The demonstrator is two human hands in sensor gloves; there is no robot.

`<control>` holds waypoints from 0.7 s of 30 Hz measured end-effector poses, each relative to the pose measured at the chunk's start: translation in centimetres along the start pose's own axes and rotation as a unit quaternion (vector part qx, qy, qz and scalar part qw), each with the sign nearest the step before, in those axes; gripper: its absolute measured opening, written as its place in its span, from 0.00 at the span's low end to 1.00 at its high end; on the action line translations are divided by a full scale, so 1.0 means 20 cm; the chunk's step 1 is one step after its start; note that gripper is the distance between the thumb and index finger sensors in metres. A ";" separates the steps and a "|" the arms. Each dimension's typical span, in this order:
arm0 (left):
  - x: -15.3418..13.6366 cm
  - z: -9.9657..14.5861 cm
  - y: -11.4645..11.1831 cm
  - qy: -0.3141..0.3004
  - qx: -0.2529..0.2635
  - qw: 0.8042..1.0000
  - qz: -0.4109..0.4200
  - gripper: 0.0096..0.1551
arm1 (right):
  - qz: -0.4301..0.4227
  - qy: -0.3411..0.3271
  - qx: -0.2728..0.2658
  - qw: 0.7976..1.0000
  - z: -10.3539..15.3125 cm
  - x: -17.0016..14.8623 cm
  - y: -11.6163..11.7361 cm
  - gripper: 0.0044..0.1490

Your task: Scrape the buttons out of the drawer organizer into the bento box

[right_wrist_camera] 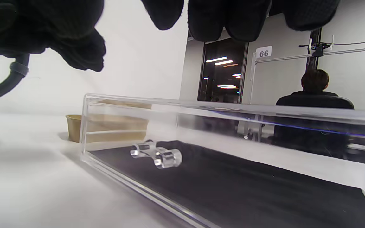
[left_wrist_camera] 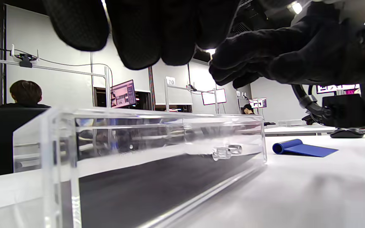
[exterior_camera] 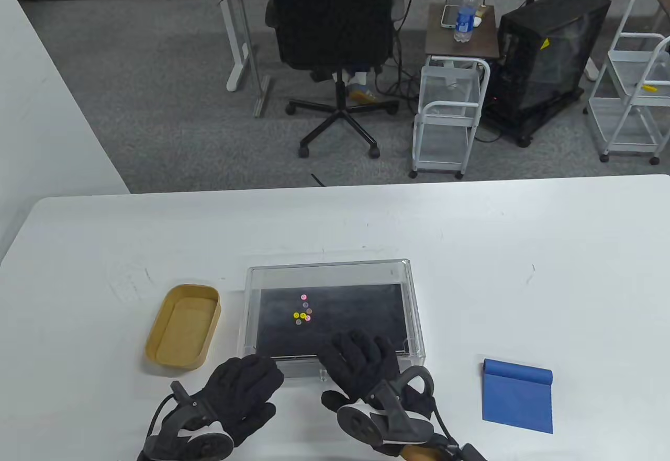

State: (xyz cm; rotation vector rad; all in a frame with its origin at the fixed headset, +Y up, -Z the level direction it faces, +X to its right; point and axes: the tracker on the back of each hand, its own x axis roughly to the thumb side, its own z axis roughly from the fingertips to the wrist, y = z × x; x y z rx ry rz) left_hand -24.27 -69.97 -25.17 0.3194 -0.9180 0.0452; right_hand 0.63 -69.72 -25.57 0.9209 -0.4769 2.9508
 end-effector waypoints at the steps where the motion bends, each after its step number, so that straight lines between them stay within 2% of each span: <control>1: 0.00 0.00 0.00 -0.001 -0.002 1.000 0.002 0.34 | 0.004 0.003 0.001 1.000 0.00 -0.01 0.00 0.48; 14: -0.01 0.00 0.00 0.007 0.002 1.000 0.001 0.34 | 0.007 0.018 0.018 1.000 0.00 -0.08 -0.02 0.47; 21: 0.00 0.00 -0.01 -0.001 0.002 1.000 -0.001 0.34 | 0.017 0.055 0.029 0.998 0.01 -0.17 -0.03 0.46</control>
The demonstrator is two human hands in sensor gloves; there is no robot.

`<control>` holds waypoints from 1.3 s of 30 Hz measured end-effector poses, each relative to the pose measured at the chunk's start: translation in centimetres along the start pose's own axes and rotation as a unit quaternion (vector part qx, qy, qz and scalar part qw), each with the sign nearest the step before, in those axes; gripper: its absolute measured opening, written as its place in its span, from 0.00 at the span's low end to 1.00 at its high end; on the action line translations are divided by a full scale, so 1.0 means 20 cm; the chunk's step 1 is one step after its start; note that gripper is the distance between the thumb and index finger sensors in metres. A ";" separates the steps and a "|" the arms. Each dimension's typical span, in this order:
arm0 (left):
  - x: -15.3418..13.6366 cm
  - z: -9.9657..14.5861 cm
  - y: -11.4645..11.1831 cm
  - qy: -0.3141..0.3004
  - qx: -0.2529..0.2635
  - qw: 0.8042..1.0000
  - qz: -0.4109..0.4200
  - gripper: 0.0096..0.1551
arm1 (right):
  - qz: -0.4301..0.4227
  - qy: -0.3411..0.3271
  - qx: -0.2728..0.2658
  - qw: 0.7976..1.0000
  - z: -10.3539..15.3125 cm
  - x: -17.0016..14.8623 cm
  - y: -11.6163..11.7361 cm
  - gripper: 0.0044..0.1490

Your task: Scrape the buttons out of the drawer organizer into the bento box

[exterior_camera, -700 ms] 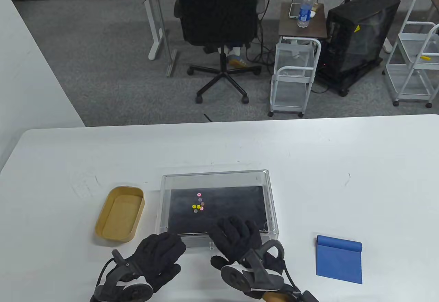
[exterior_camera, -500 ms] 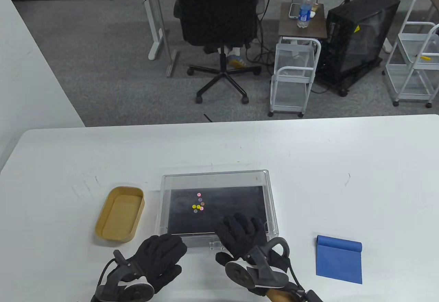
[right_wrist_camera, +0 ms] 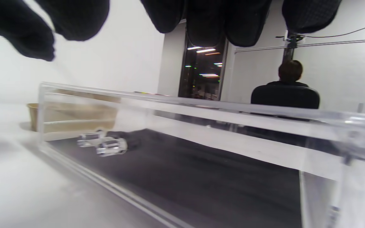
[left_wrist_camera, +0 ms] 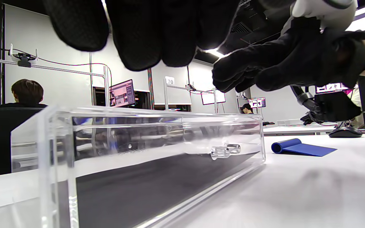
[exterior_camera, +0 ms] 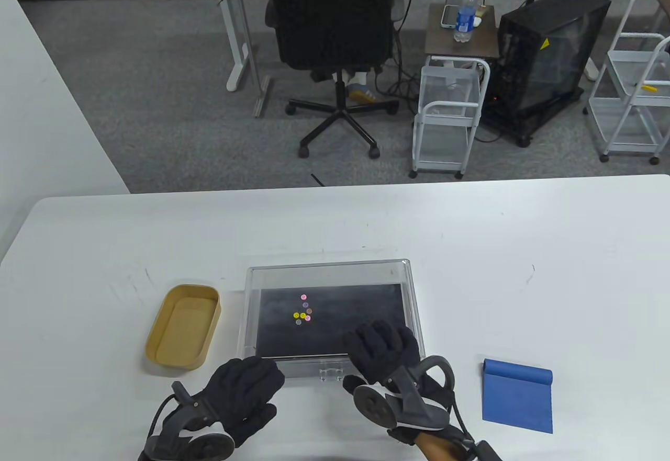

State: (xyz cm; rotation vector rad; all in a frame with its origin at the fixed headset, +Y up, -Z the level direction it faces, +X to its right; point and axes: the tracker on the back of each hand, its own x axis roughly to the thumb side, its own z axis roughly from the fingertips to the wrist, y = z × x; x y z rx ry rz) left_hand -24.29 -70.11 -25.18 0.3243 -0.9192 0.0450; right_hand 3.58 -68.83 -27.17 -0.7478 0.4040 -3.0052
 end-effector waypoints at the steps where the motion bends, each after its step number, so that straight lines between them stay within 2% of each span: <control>1: 0.00 0.00 0.00 -0.001 -0.001 1.000 0.001 0.34 | 0.001 0.010 0.000 1.000 0.00 -0.03 0.00 0.46; 12: 0.01 0.00 0.00 -0.007 0.002 1.000 -0.001 0.34 | 0.001 0.138 0.010 0.990 0.05 -0.38 -0.04 0.44; 21: 0.02 0.01 -0.01 -0.014 0.001 1.000 0.002 0.34 | -0.038 0.247 0.052 0.967 0.15 -0.68 -0.02 0.41; 26: 0.02 0.01 -0.01 -0.018 0.001 1.000 0.002 0.33 | 0.006 0.296 0.114 0.948 0.21 -0.80 0.02 0.41; 34: 0.02 0.01 -0.01 -0.018 0.000 1.000 0.003 0.33 | -0.027 0.336 0.251 0.907 0.26 -0.93 0.17 0.39; 39: 0.03 0.01 -0.01 -0.023 -0.003 1.000 0.005 0.33 | -0.037 0.353 0.299 0.886 0.30 -0.98 0.24 0.38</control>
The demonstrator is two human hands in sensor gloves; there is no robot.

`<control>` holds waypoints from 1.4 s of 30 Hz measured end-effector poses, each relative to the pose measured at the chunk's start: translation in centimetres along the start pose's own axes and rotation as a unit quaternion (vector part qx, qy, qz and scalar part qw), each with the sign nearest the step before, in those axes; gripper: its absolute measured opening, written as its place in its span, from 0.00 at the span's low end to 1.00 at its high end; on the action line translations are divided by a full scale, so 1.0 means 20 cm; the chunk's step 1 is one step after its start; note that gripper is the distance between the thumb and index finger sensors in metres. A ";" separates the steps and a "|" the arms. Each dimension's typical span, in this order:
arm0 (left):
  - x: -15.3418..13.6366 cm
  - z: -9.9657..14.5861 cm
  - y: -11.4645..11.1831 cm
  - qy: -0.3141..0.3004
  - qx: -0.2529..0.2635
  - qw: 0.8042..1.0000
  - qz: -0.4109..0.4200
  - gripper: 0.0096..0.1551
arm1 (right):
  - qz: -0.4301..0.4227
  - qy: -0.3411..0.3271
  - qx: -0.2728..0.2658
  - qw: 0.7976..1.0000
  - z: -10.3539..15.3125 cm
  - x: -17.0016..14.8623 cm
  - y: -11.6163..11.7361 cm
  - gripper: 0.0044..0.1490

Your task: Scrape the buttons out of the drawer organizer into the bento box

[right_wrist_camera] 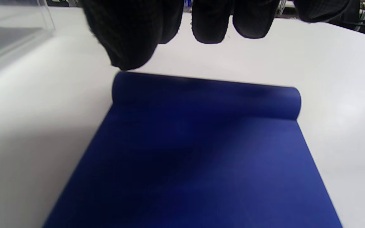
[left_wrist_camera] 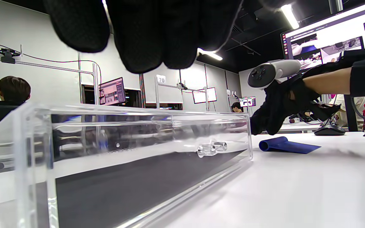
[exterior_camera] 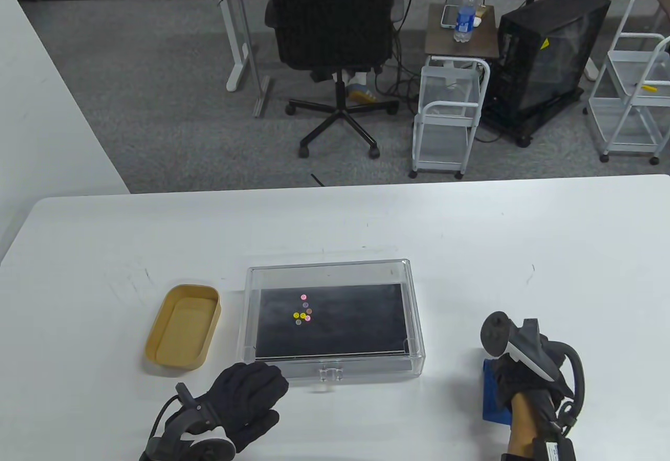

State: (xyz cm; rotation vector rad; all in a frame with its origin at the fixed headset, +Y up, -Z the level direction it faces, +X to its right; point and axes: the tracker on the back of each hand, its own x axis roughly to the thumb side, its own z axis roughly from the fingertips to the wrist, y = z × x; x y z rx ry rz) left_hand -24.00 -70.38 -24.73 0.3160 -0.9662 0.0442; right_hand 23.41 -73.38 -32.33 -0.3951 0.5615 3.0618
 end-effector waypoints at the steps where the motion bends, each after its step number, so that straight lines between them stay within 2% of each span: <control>1: 0.00 0.00 0.00 0.000 0.000 1.000 0.000 0.33 | 0.001 0.003 0.010 1.000 -0.01 -0.01 0.02 0.39; 10: 0.00 0.00 -0.01 -0.004 -0.006 1.000 0.004 0.33 | -0.023 0.018 0.095 0.995 -0.09 -0.07 0.12 0.38; 12: 0.00 0.00 -0.01 -0.007 -0.008 1.000 0.006 0.33 | -0.058 0.022 0.094 0.994 -0.10 -0.08 0.12 0.38; 19: 0.00 0.00 -0.01 -0.004 -0.009 1.000 0.008 0.33 | -0.041 0.006 0.101 0.994 -0.08 -0.08 0.10 0.38; 31: 0.01 0.00 -0.01 -0.013 -0.012 1.000 0.010 0.33 | -0.031 -0.028 0.002 0.999 0.05 -0.03 -0.08 0.40; 35: 0.01 0.00 -0.02 -0.013 -0.013 1.000 0.011 0.33 | -0.036 -0.044 -0.057 0.997 0.11 -0.01 -0.14 0.41; 42: 0.02 -0.01 -0.02 -0.014 -0.017 1.000 0.015 0.33 | -0.087 -0.067 -0.168 0.980 0.19 0.02 -0.22 0.41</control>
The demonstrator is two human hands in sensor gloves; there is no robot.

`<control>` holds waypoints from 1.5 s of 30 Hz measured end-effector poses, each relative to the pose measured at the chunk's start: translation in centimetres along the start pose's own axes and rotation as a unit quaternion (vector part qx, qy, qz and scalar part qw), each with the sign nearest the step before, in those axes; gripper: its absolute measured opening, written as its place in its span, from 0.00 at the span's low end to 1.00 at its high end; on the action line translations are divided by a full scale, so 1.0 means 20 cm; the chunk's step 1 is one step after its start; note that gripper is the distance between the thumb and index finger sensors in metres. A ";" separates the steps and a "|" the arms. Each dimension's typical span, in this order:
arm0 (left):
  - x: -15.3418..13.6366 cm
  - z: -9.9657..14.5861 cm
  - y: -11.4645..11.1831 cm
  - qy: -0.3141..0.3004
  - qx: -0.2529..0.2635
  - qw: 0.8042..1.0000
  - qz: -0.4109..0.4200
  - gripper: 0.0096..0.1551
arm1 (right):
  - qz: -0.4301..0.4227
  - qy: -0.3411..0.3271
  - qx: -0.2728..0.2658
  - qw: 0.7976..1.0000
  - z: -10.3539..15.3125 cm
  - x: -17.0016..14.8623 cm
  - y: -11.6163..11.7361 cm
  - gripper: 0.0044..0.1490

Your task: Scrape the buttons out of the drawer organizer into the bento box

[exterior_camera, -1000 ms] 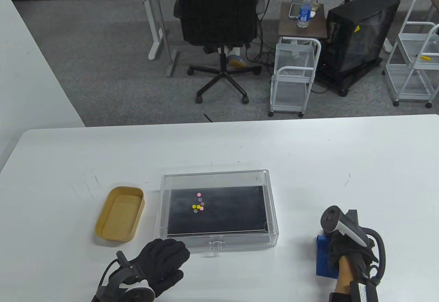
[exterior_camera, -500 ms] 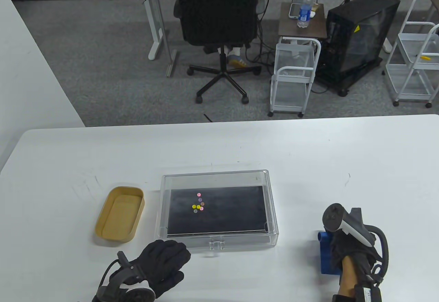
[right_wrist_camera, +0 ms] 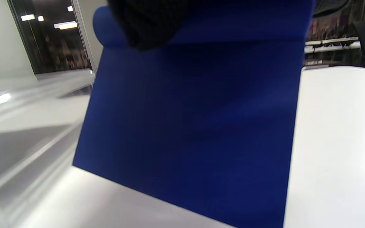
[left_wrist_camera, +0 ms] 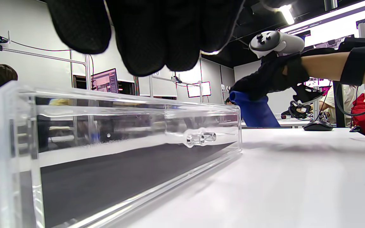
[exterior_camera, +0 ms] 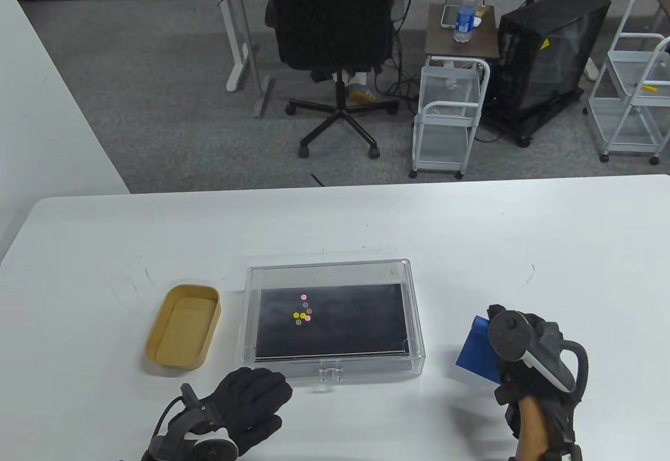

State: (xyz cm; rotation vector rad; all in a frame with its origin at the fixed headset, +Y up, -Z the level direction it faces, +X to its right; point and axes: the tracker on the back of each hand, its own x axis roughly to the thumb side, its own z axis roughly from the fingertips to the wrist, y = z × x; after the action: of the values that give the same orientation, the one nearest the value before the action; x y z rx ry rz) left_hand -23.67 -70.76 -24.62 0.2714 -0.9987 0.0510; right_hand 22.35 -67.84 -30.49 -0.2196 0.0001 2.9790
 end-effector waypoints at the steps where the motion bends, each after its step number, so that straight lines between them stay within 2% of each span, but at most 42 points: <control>1: 0.00 0.00 0.00 0.000 0.000 1.000 0.001 0.33 | -0.005 0.000 -0.019 1.000 0.01 0.01 -0.01 0.41; 5: 0.00 0.00 0.00 0.000 -0.002 1.000 0.004 0.33 | -0.023 0.009 -0.092 0.995 0.03 0.00 -0.05 0.42; 11: 0.00 -0.01 -0.01 -0.001 -0.004 1.000 0.007 0.33 | -0.083 0.010 -0.205 0.975 0.07 0.03 -0.07 0.41; 15: 0.00 -0.01 -0.01 -0.002 -0.003 1.000 0.006 0.33 | -0.147 0.005 -0.225 0.963 0.07 0.07 -0.06 0.32; 19: 0.00 -0.01 -0.01 -0.003 -0.003 1.000 0.007 0.33 | -0.231 0.002 -0.190 0.954 0.05 0.12 -0.01 0.25; 22: 0.01 -0.01 -0.01 -0.006 -0.002 1.000 0.006 0.33 | -0.290 0.009 -0.154 0.945 0.03 0.16 0.03 0.25; 25: 0.01 -0.01 -0.01 -0.010 -0.002 1.000 0.007 0.33 | -0.326 0.003 -0.107 0.939 0.01 0.20 0.09 0.29; 28: 0.02 -0.01 -0.02 -0.013 -0.002 1.000 0.005 0.33 | -0.343 -0.007 -0.070 0.936 -0.01 0.25 0.14 0.38; 30: 0.02 -0.02 -0.02 -0.015 -0.002 1.000 0.006 0.33 | -0.338 -0.011 -0.059 0.939 -0.02 0.27 0.15 0.42; 34: 0.03 -0.02 -0.02 -0.015 0.000 1.000 0.006 0.33 | -0.265 -0.006 -0.032 0.964 -0.03 0.34 0.19 0.43; 37: 0.03 -0.02 -0.02 -0.016 -0.002 1.000 0.002 0.33 | -0.271 0.012 -0.005 0.962 -0.05 0.39 0.18 0.40; 41: 0.04 -0.02 -0.03 -0.016 -0.004 1.000 0.002 0.33 | -0.226 0.019 0.006 0.974 -0.08 0.46 0.14 0.39; 45: 0.04 -0.02 -0.03 -0.021 -0.007 1.000 0.003 0.33 | -0.222 0.027 0.036 0.974 -0.11 0.52 0.14 0.37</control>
State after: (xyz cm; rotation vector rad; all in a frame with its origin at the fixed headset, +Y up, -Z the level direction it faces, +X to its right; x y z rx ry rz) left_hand -22.73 -71.20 -24.25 0.2569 -1.0410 0.0431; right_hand 12.09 -69.10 -34.31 -0.2548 0.0577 2.5226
